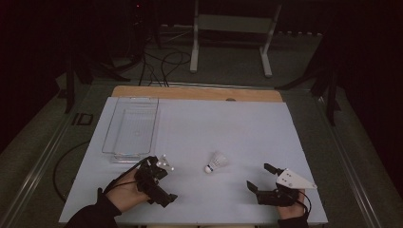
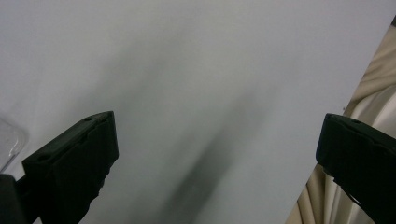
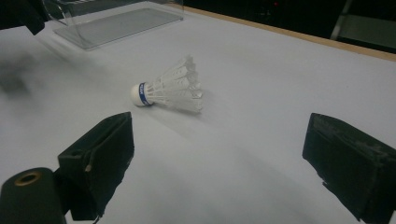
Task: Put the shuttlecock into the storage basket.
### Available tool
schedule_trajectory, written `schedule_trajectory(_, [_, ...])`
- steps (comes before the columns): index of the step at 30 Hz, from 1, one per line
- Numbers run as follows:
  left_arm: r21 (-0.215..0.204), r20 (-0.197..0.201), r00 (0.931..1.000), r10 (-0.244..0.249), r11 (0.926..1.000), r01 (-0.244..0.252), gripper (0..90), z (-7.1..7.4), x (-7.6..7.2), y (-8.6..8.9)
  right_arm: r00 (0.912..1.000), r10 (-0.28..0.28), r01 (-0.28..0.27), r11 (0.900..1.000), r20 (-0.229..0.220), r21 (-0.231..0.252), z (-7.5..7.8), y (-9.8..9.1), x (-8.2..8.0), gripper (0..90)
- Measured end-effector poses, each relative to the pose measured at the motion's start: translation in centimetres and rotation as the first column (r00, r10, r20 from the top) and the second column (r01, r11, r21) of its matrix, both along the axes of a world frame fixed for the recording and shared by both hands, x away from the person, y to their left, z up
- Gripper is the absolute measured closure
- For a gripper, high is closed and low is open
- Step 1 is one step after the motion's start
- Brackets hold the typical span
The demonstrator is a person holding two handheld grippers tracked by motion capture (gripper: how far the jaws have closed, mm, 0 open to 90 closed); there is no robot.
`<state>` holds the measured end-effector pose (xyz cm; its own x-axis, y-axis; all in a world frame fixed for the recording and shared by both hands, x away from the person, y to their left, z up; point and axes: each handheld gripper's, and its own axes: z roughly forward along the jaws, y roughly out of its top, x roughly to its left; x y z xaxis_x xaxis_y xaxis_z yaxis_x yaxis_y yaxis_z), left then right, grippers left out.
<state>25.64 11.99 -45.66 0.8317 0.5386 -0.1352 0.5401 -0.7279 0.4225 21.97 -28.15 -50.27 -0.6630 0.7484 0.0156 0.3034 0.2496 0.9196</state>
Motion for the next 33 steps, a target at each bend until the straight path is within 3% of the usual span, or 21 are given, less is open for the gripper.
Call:
schedule_trajectory(16, [0.016, -0.017, 0.9992, -0.037, 0.9992, 0.037, 0.0, 0.4, 0.9, -2.2, 1.0, -0.001, 0.001, 1.0, -0.004, 0.002, 0.0, 0.0, 0.0, 9.1])
schedule_trajectory(20, [-0.011, -0.015, 0.9994, -0.03, 0.9995, 0.03, 0.0, 0.6, 1.0, -2.5, 1.0, 0.001, -0.001, 1.0, -0.001, 0.0, 0.0, 0.0, 0.0, 9.1])
schedule_trajectory(26, [0.007, -0.013, 0.9991, -0.041, 0.9991, 0.041, 0.0, 0.6, 1.2, -3.2, 1.0, 0.001, -0.001, 1.0, -0.003, 0.002, 0.0, 0.0, 0.0, 9.1])
schedule_trajectory(33, [-0.014, -0.014, 0.9998, -0.015, 0.9998, 0.015, 0.0, 0.7, 1.7, -4.0, 1.0, 0.002, -0.002, 1.0, -0.005, 0.001, 0.0, 0.0, 0.0, 9.1])
